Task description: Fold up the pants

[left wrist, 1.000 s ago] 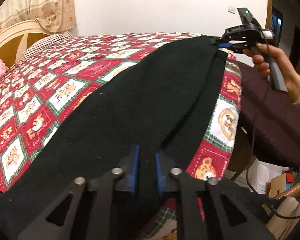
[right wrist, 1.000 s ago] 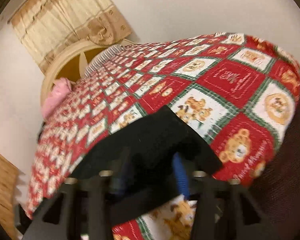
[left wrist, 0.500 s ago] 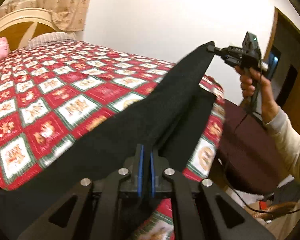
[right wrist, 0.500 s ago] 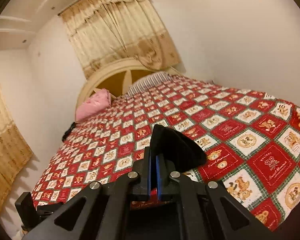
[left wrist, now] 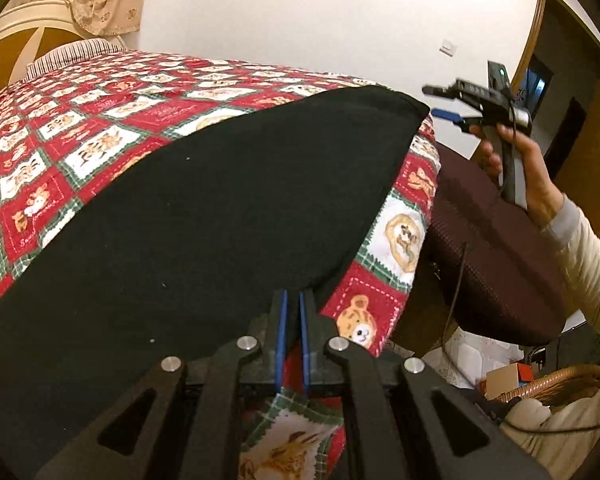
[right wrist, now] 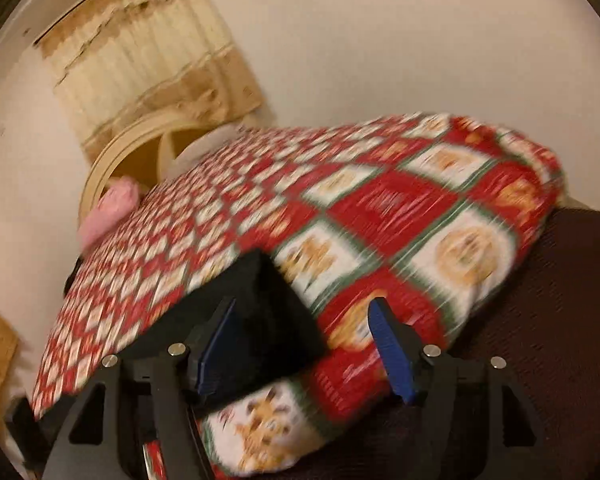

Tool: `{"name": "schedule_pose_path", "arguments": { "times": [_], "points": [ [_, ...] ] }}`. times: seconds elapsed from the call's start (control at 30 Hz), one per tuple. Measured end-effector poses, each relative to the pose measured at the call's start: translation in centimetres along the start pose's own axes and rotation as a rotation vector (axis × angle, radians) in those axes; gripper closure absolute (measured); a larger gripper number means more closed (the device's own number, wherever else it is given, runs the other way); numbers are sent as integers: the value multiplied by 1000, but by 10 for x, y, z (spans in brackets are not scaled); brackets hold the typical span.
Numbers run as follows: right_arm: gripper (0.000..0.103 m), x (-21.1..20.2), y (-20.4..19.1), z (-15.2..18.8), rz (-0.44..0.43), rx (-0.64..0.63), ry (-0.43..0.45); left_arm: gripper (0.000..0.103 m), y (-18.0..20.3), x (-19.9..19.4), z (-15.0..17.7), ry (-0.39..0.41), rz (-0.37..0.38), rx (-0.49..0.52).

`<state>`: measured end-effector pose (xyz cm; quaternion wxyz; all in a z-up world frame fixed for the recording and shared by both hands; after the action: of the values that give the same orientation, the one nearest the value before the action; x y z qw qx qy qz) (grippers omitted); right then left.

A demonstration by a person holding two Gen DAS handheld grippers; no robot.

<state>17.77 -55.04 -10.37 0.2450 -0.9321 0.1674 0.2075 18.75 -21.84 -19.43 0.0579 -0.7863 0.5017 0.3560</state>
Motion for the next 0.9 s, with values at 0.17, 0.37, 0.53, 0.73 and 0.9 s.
{"name": "schedule_pose_path", "arguments": {
  "times": [0.17, 0.37, 0.53, 0.73, 0.9],
  "points": [
    [35, 14, -20, -33, -55, -26, 3, 96, -2, -4, 0, 5, -3, 0],
    [67, 61, -66, -11, -38, -197, -152, 96, -2, -4, 1, 4, 22, -15],
    [101, 78, -53, 7, 24, -216, -204, 96, -7, -2, 2, 5, 64, -55],
    [101, 80, -19, -4, 117, -182, -164, 96, -4, -3, 2, 4, 61, -30],
    [37, 33, -45, 0, 27, -216, -93, 96, -2, -2, 2, 11, 29, 2]
  ]
}}
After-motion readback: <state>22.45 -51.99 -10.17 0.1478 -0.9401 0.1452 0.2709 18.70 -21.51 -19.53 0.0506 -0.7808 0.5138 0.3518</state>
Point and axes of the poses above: each gripper's, at about its wrist camera, not at the fingertips, and x roughly the way its jaws point, y to its right, z to its underside, the point moved 6 cm from there along x, roughly the way its jaws point, and after that the axes turned 6 degrees about y, right-handed, at the moved point
